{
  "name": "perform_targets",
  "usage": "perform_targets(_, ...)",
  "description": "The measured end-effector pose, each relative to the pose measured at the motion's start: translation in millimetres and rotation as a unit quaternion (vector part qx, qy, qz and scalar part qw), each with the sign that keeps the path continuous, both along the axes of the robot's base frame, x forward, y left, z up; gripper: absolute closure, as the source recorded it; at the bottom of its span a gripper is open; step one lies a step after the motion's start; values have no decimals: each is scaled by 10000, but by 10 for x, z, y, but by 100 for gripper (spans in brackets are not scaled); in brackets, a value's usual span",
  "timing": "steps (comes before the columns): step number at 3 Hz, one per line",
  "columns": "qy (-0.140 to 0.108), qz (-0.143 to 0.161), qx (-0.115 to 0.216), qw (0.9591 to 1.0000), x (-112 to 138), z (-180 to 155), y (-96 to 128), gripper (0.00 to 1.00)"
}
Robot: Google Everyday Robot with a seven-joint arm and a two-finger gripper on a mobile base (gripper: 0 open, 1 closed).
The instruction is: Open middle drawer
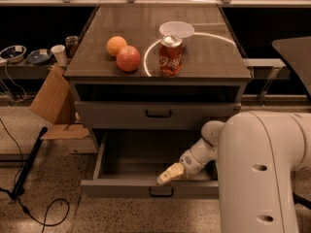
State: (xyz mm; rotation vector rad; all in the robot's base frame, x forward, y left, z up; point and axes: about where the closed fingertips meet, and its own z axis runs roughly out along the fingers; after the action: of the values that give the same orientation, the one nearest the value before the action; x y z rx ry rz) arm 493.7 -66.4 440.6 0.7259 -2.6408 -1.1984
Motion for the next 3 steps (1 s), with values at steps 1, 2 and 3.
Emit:
perform_targets(1,100,-66,13,9999,-94,-49,-46,0)
perform_targets(2,186,-171,58,9997,-225,-95,-88,0)
perform_targets(3,233,-258,97,9993,-331,-112,-125,0)
